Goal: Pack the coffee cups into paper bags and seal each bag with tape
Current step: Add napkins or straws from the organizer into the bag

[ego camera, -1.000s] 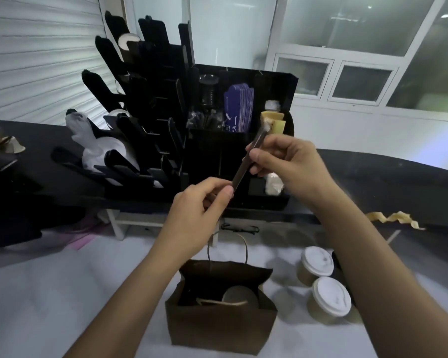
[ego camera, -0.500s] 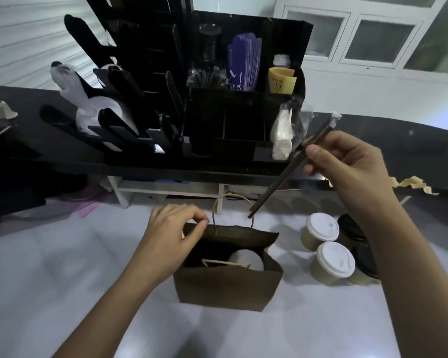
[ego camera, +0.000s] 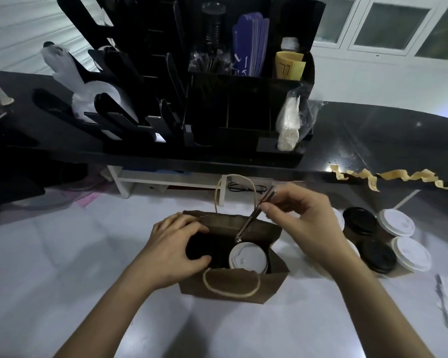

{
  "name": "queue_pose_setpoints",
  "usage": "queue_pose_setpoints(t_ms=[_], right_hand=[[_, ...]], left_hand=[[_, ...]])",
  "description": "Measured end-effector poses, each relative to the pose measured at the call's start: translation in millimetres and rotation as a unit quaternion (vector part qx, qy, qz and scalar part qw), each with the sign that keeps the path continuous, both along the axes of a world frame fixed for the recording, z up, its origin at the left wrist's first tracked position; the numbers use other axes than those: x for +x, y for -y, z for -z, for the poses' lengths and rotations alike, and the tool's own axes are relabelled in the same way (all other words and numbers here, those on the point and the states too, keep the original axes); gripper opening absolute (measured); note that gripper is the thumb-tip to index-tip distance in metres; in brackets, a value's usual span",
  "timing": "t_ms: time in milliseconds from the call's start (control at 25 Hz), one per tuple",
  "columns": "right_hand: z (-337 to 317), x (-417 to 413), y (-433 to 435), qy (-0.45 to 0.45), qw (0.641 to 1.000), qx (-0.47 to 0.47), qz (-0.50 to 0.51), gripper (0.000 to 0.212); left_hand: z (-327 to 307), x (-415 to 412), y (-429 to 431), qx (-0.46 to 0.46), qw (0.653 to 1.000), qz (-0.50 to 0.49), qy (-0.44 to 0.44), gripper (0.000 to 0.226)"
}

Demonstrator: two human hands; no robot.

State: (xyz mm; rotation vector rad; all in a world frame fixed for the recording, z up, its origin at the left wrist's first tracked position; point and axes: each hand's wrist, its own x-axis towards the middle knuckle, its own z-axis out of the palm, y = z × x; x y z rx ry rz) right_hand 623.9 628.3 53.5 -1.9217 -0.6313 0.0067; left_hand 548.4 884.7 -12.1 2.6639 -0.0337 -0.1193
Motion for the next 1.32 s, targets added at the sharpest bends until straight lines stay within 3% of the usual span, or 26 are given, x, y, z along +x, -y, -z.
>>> queue_pose_setpoints(t_ms=[240, 400, 520, 680, 800, 960, 1080, 1320], right_hand=[[31, -3, -25, 0.101, 0.988, -0.114, -0.040, 0.018], [60, 6, -40, 0.234, 0.933, -0.271, -0.047, 0.017], [81, 9, -51, 0.250, 0.895, -0.370, -0.006, 0.017], [92, 14, -60, 0.200, 0.876, -0.438, 0.013, 0.019], [92, 16, -62, 0.161, 0.891, -0.424, 0.001, 0.035], [87, 15, -57, 0.141, 0.888, -0.437, -0.005, 0.029], [84, 13, -55, 0.177, 0.900, -0.398, -0.005, 0.032], [80, 11, -46, 0.231, 0.904, -0.358, 0.042, 0.007]], left_hand=[[5, 0, -3, -0.073, 0.997, 0.012, -0.023, 0.092], [7, 2, -4, -0.085, 0.996, 0.016, -0.025, 0.108], [10, 3, -3, -0.094, 0.995, 0.016, -0.021, 0.113], [9, 5, -4, -0.099, 0.995, 0.019, -0.014, 0.112], [7, 4, -4, -0.097, 0.995, 0.021, -0.008, 0.110], [10, 5, -5, -0.101, 0.995, 0.019, -0.009, 0.110], [10, 7, -5, -0.103, 0.995, 0.018, -0.010, 0.110], [14, 7, -7, -0.109, 0.994, 0.009, -0.006, 0.105]])
